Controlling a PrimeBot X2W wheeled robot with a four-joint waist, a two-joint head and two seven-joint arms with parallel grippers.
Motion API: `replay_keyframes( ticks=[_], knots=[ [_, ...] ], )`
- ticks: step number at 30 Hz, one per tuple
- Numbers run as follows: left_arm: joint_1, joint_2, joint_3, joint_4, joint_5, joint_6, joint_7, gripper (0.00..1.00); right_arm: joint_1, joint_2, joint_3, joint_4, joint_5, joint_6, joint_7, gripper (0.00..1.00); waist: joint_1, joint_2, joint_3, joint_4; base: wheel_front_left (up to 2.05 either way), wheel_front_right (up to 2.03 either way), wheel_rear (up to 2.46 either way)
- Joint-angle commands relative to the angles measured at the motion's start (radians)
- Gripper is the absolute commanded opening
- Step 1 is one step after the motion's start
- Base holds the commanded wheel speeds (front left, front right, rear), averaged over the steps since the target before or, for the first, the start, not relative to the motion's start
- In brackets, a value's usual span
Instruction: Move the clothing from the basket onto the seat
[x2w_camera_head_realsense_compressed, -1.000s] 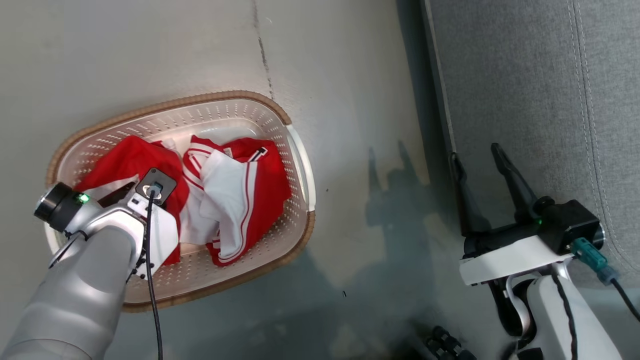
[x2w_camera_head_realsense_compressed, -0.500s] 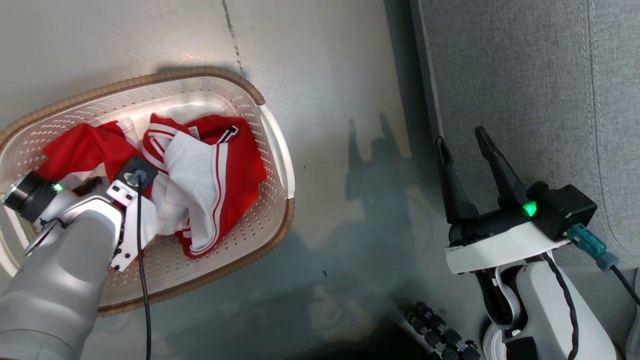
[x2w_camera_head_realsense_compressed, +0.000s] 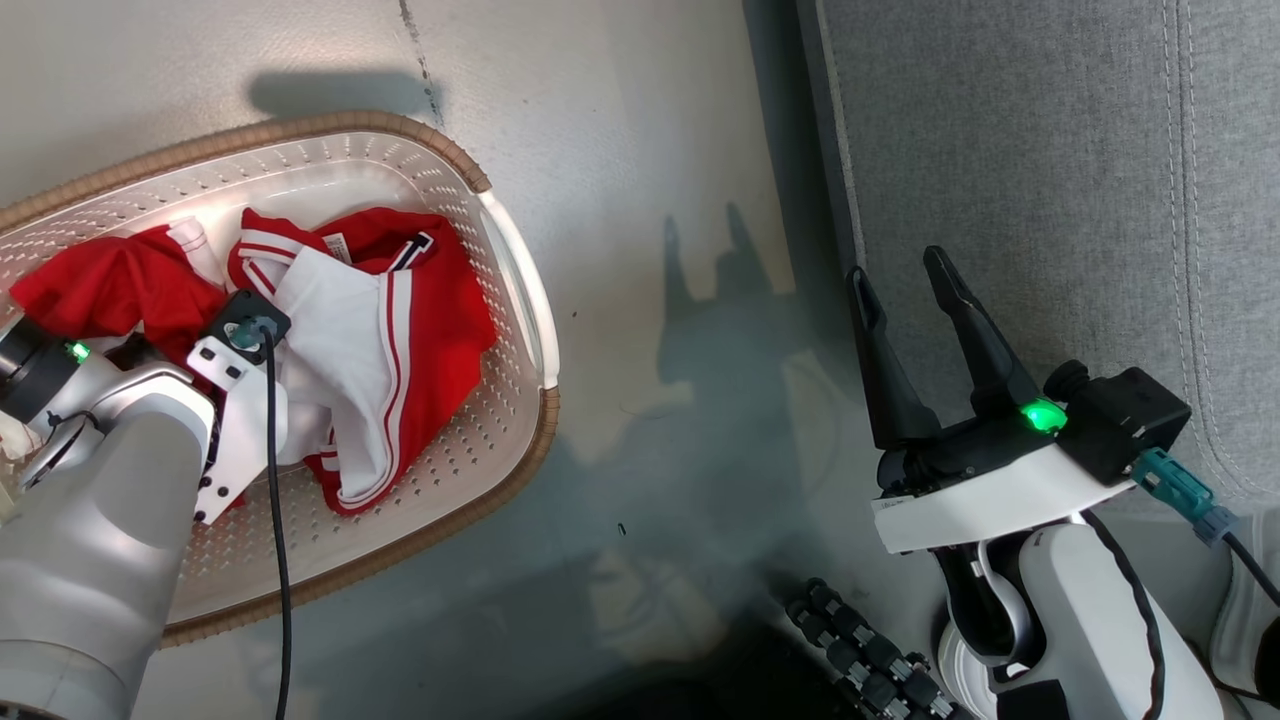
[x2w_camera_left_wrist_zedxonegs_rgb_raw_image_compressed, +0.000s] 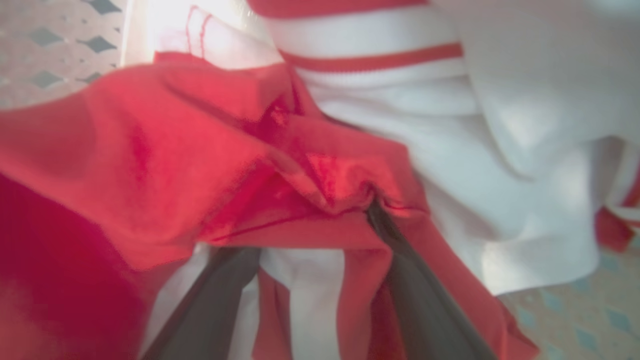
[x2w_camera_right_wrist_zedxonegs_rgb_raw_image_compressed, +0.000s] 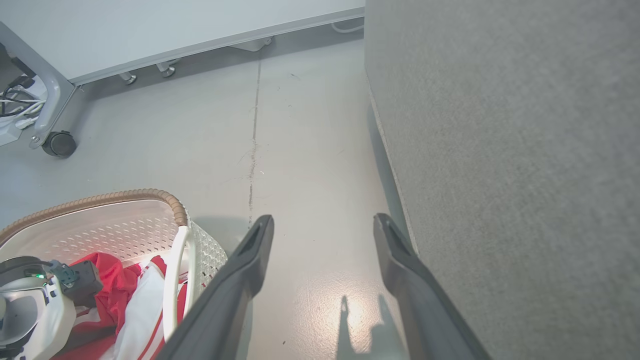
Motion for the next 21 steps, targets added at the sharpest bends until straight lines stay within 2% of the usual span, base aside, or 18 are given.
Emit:
replay_keyframes(
  ticks=[1, 2, 3, 4, 5, 11, 21],
  knots=[
    [-0.021, 0.009, -0.004, 0.002, -0.008, 0.002, 0.011, 1.00, 0.001, -0.004, 0.002, -0.004, 0.008, 0.000, -0.004, 1.00, 0.0000, 0.0000, 0.002, -0.003, 0.00, 0.00, 0.00],
    [-0.020, 0.011, -0.002, 0.003, -0.013, -0.002, 0.019, 1.00, 0.000, -0.004, 0.004, -0.004, 0.007, 0.000, -0.004, 1.00, 0.0000, 0.0000, 0.003, -0.003, 0.00, 0.00, 0.00],
    [-0.022, 0.012, -0.002, 0.002, -0.014, -0.004, 0.024, 0.49, -0.001, -0.004, 0.004, -0.002, 0.007, 0.000, -0.004, 1.00, 0.0000, 0.0000, 0.003, -0.004, 0.00, 0.00, 0.00],
    [-0.023, 0.012, -0.006, 0.003, -0.014, -0.007, 0.022, 0.18, -0.002, -0.004, 0.003, 0.000, 0.008, 0.000, -0.004, 1.00, 0.0000, 0.0000, 0.002, -0.004, 0.00, 0.00, 0.00],
    [-0.024, 0.011, -0.010, 0.002, -0.012, -0.011, 0.015, 0.00, -0.004, -0.004, 0.000, 0.001, 0.010, 0.000, -0.004, 1.00, 0.0000, 0.0000, 0.002, -0.004, 0.00, 0.00, 0.00],
    [-0.012, 0.016, -0.014, 0.002, -0.029, -0.032, 0.012, 0.00, -0.015, -0.004, -0.003, 0.010, 0.000, 0.000, -0.004, 1.00, 0.0000, 0.0000, -0.012, 0.006, 0.00, 0.00, 0.00],
    [0.016, -0.032, 0.005, 0.002, -0.085, -0.035, -0.032, 0.00, -0.017, -0.005, -0.052, 0.022, -0.039, 0.000, -0.004, 1.00, 0.0000, 0.0000, -0.089, 0.059, 0.00, 0.00, 0.00]
  ],
)
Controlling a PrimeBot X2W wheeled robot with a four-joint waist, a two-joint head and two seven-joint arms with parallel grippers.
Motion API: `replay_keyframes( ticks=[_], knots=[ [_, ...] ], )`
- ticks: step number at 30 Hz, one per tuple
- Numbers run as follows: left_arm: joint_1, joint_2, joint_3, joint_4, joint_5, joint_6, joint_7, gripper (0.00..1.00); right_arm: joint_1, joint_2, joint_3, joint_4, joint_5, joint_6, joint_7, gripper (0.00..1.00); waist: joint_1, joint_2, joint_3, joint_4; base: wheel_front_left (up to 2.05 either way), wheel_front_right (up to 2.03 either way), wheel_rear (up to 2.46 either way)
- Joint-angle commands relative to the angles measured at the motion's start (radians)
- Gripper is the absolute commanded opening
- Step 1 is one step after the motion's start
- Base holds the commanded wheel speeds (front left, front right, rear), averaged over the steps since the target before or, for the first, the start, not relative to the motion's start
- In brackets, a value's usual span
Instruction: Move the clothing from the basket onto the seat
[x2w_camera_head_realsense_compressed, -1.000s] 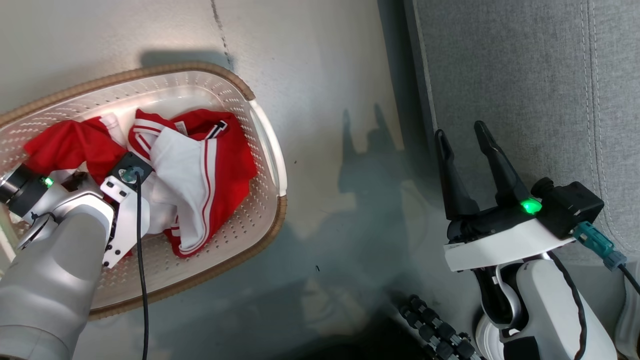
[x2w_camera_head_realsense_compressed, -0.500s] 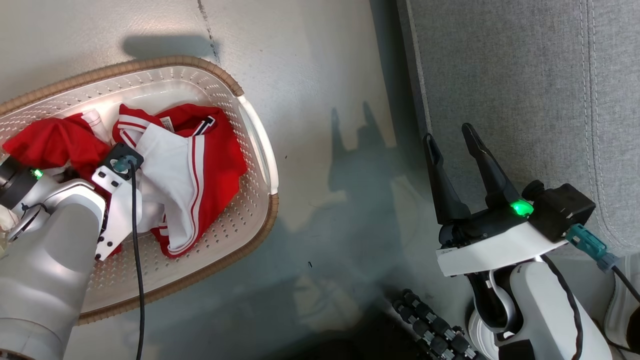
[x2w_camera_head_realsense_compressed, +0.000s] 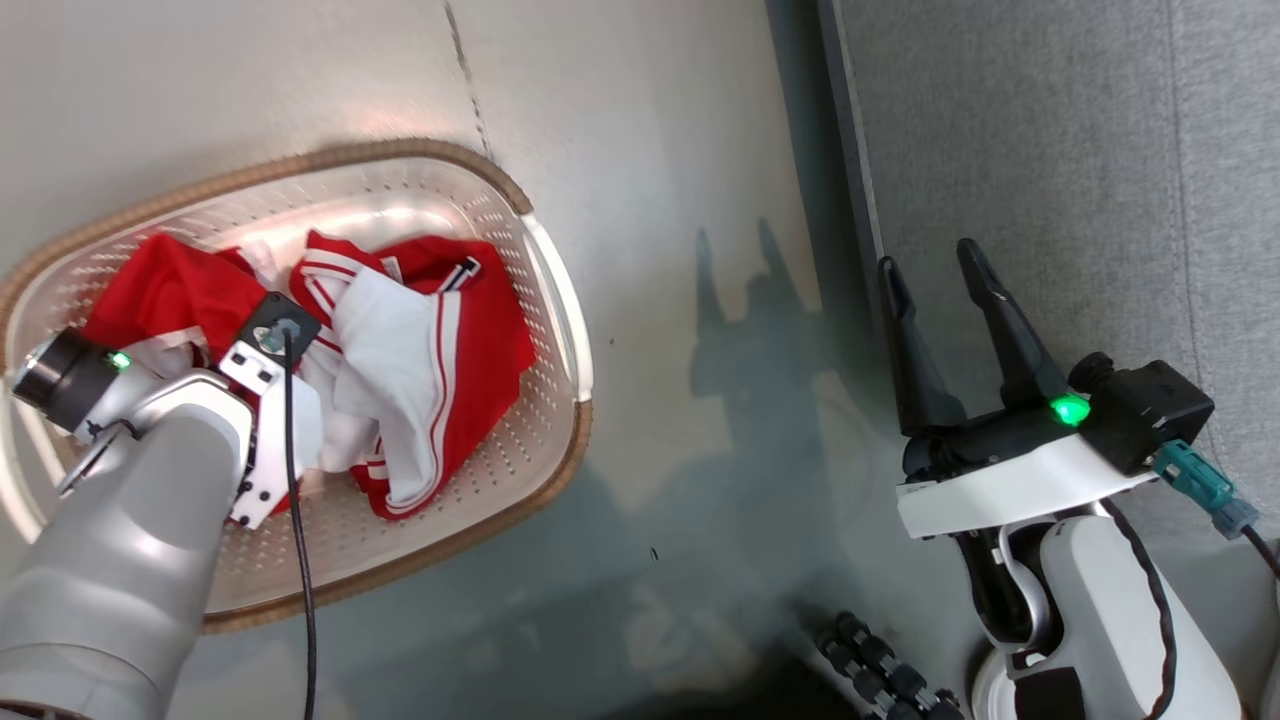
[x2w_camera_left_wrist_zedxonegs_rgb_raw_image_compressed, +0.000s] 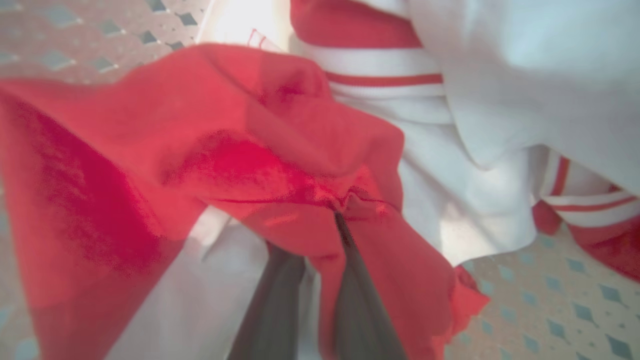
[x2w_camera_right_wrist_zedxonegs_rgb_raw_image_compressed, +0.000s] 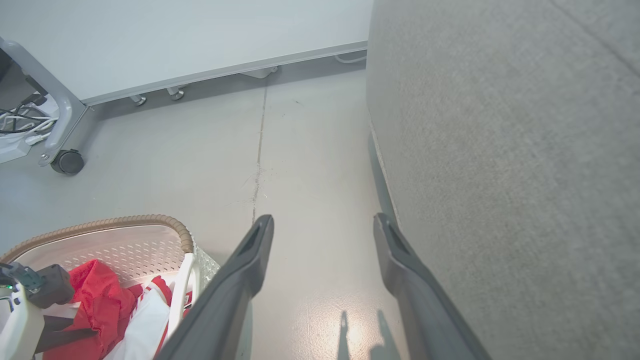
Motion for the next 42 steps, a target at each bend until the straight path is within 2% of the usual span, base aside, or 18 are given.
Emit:
replay_keyframes(
  ticks=[1, 4, 13, 21, 30, 38, 42],
  knots=[
    [0.013, -0.001, -0.002, 0.001, -0.005, 0.001, -0.010, 0.00, -0.011, -0.005, -0.009, 0.000, -0.010, 0.000, -0.004, 1.00, 0.0000, 0.0000, -0.035, 0.017, 0.00, 0.00, 0.00],
    [0.026, -0.025, -0.007, -0.001, -0.011, 0.022, -0.064, 0.00, -0.003, -0.005, -0.020, 0.009, -0.023, 0.000, -0.004, 1.00, 0.0000, 0.0000, -0.087, 0.033, 0.00, 0.00, 0.00],
    [0.105, -0.106, -0.014, 0.000, -0.046, 0.019, -0.134, 0.00, 0.033, -0.005, -0.057, 0.044, -0.080, 0.000, -0.004, 1.00, 0.0000, 0.0000, -0.271, 0.097, 0.00, 0.00, 0.00],
    [0.177, -0.178, -0.023, -0.002, -0.078, 0.024, -0.242, 0.00, 0.114, -0.006, -0.119, 0.073, -0.109, 0.000, -0.004, 1.00, 0.0000, 0.0000, -0.491, 0.195, 0.00, 0.00, 0.00],
    [0.241, -0.201, -0.018, -0.051, -0.140, 0.037, -0.397, 0.00, 0.194, -0.006, -0.145, 0.104, -0.144, 0.000, -0.004, 1.00, 0.0000, 0.0000, -0.707, 0.270, 0.00, 0.00, 0.00],
    [0.281, -0.202, 0.015, -0.228, -0.263, 0.063, -0.426, 0.00, 0.254, -0.006, -0.160, 0.118, -0.156, 0.000, -0.004, 1.00, 0.0000, 0.0000, -0.829, 0.304, 0.00, 0.00, 0.00],
    [0.314, -0.203, 0.069, -0.441, -0.306, 0.106, -0.426, 0.00, 0.286, -0.006, -0.166, 0.121, -0.146, 0.000, -0.004, 1.00, 0.0000, 0.0000, -0.879, 0.310, 0.00, 0.00, 0.00]
  ],
)
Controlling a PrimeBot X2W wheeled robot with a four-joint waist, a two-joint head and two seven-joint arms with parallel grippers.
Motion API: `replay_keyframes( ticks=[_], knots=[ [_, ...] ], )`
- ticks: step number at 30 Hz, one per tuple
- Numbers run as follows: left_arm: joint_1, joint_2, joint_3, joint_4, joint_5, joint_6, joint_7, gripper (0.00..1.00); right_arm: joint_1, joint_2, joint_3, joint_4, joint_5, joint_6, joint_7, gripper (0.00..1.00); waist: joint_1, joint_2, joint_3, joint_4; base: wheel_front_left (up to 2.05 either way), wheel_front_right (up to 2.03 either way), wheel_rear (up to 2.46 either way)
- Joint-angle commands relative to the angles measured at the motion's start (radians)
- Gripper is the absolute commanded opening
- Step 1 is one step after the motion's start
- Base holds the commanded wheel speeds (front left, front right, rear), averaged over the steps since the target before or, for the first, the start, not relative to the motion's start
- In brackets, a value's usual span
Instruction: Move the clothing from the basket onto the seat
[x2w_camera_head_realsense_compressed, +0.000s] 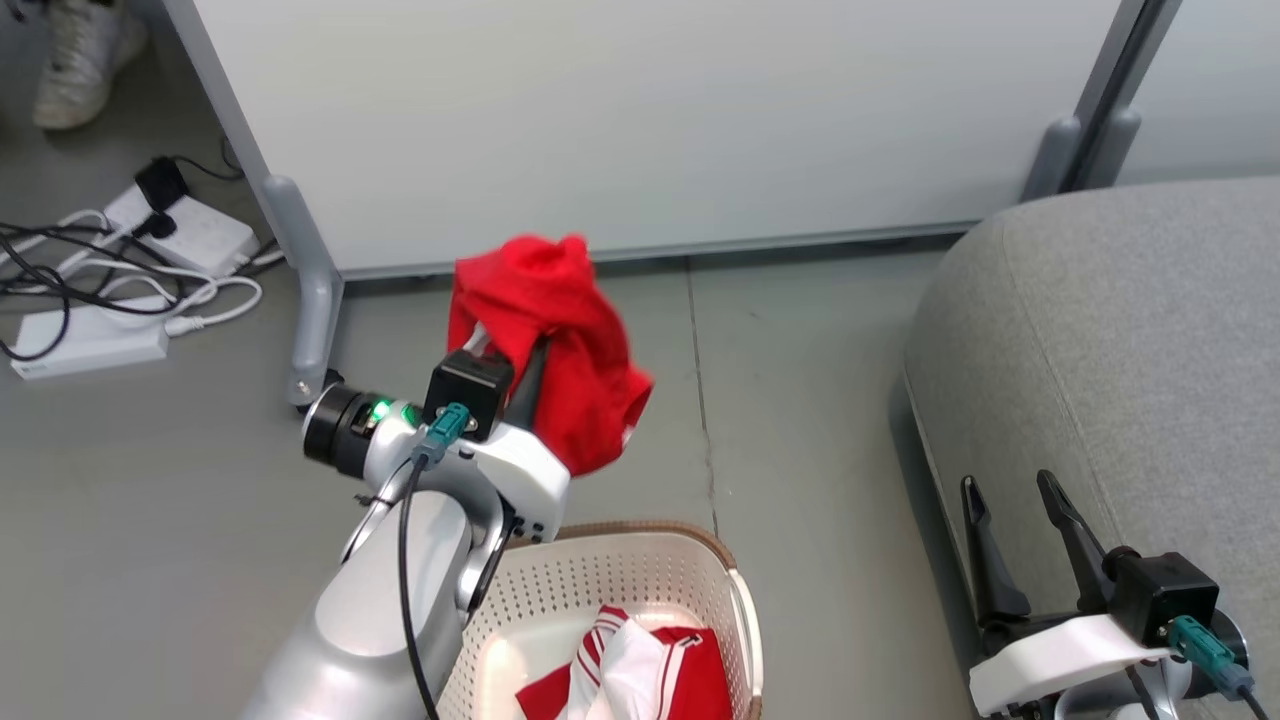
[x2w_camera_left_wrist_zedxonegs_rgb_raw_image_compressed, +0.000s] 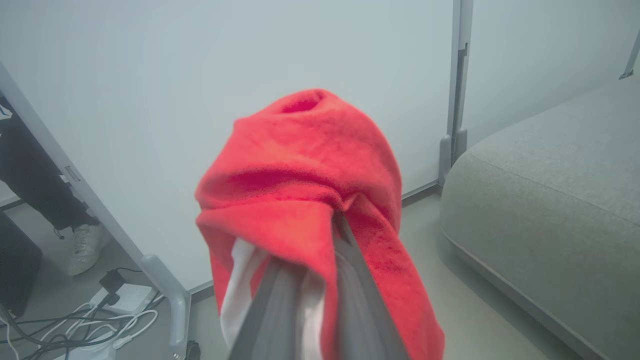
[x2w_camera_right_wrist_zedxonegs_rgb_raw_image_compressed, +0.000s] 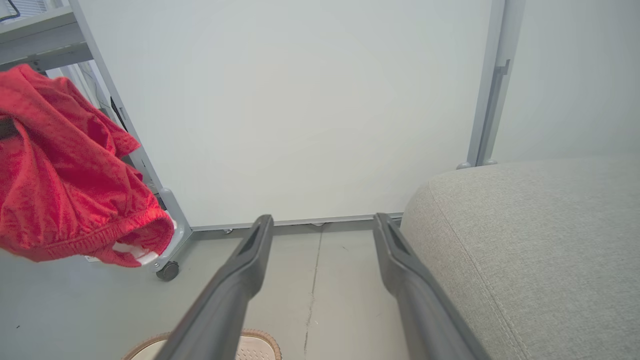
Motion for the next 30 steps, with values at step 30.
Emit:
replay_keyframes(
  ticks=[30],
  knots=[
    [0.274, 0.003, 0.066, -0.776, -0.056, -0.178, -0.002, 0.00, 0.049, -0.010, 0.039, -0.005, -0.024, 0.000, -0.004, 1.00, 0.0000, 0.0000, -0.119, -0.022, 0.00, 0.00, 0.00]
  ],
)
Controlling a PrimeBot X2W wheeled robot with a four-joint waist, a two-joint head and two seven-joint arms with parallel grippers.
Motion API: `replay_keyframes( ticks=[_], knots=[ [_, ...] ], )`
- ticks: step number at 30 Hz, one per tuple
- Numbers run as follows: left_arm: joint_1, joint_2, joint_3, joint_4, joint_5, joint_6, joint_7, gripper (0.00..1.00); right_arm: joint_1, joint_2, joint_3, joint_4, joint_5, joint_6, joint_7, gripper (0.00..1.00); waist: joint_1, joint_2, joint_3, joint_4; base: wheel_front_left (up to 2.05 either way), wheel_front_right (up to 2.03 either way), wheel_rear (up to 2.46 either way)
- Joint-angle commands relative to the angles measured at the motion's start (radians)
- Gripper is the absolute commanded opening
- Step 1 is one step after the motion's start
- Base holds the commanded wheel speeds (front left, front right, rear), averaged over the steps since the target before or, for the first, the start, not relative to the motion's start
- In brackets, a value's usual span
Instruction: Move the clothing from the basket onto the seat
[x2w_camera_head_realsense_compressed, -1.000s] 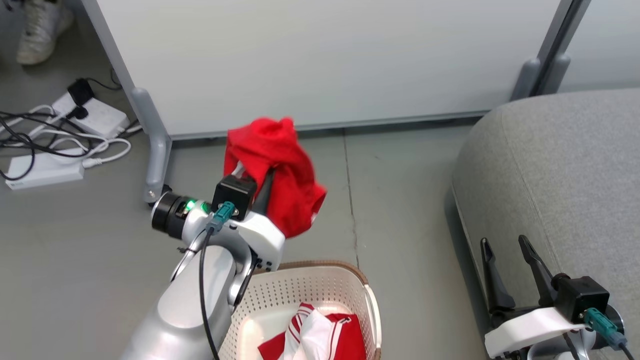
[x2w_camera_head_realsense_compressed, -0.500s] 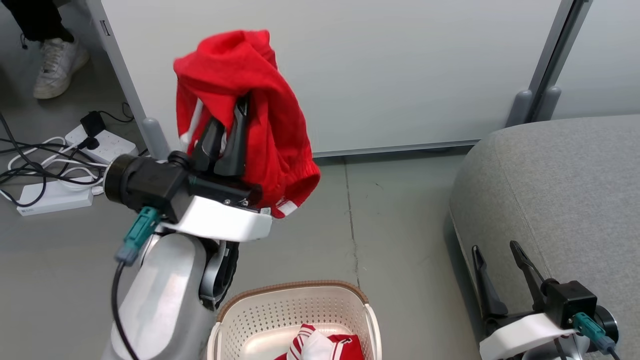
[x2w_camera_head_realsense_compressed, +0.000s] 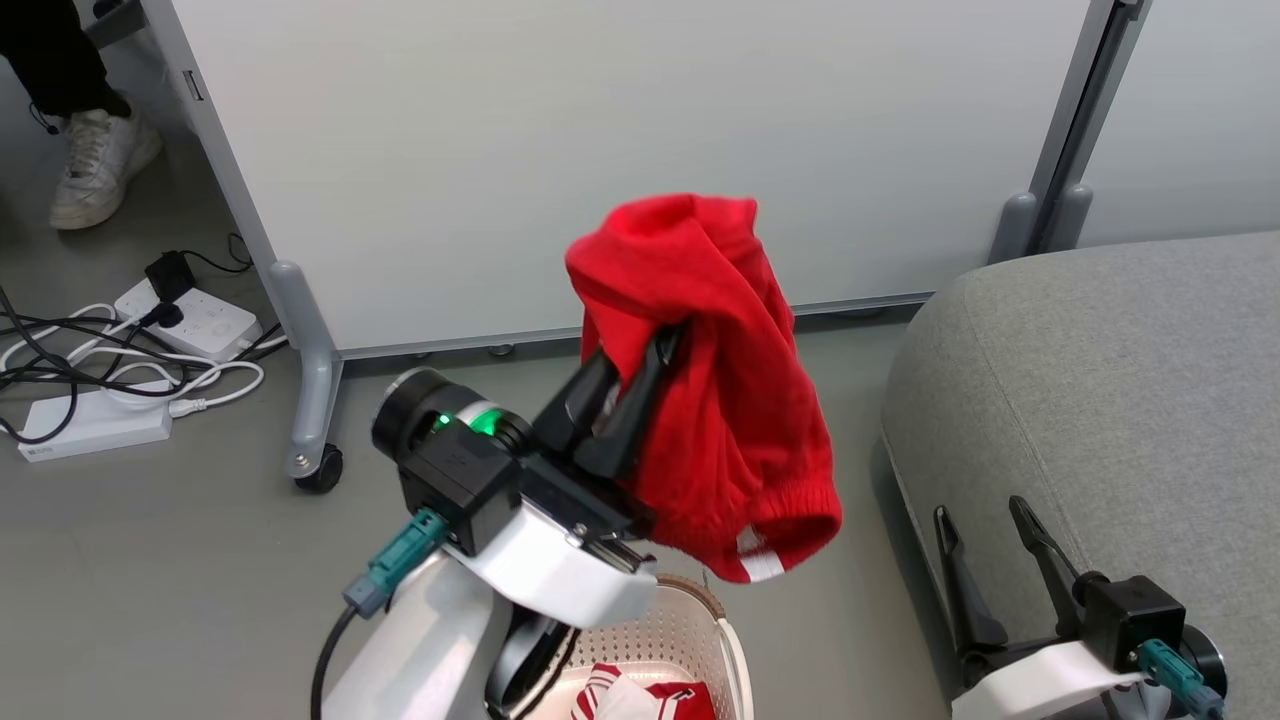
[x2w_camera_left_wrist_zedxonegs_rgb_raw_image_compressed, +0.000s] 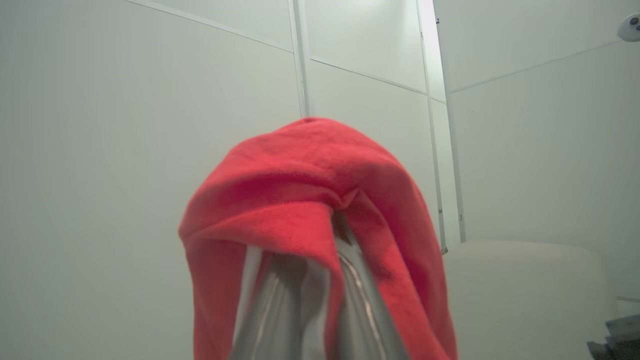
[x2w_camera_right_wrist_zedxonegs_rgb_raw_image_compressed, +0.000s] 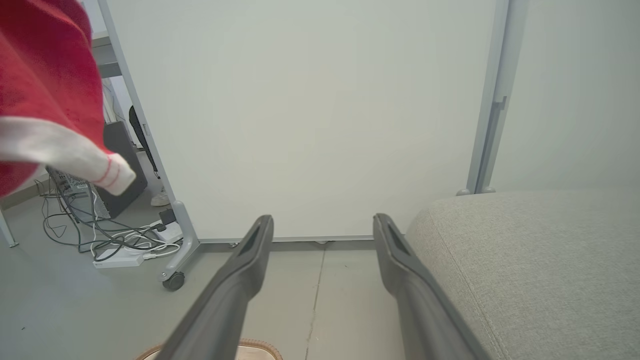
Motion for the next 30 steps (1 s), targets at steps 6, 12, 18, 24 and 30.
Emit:
replay_keyframes(
  ticks=[6, 12, 18, 24, 30],
  knots=[
    [0.040, 0.004, -0.056, 0.011, -0.019, -0.015, 0.000, 0.00, 0.010, -0.010, 0.006, -0.001, 0.006, 0.000, -0.004, 1.00, 0.0000, -0.0001, 0.004, -0.006, 0.00, 0.00, 0.00],
    [0.044, 0.004, -0.065, 0.018, -0.016, -0.015, 0.000, 0.00, 0.008, -0.012, 0.005, -0.001, 0.010, 0.000, -0.004, 1.00, 0.0000, -0.0001, 0.006, -0.006, 0.00, 0.00, 0.00],
    [0.034, 0.004, -0.062, 0.025, -0.016, -0.013, 0.000, 0.00, 0.003, -0.011, 0.004, 0.004, 0.009, 0.000, -0.004, 1.00, 0.0000, -0.0001, 0.008, -0.006, 0.00, 0.00, 0.00],
    [0.025, 0.004, -0.057, 0.035, -0.019, -0.012, 0.000, 0.00, -0.010, -0.011, -0.004, -0.007, 0.003, 0.000, -0.004, 1.00, 0.0000, -0.0001, 0.014, -0.008, 0.00, 0.00, 0.00],
    [0.012, 0.004, -0.046, 0.042, -0.018, -0.006, 0.000, 0.00, -0.009, -0.022, -0.011, -0.046, 0.015, 0.000, -0.004, 1.00, 0.0000, -0.0001, 0.020, -0.011, 0.00, 0.00, 0.00]
  ],
)
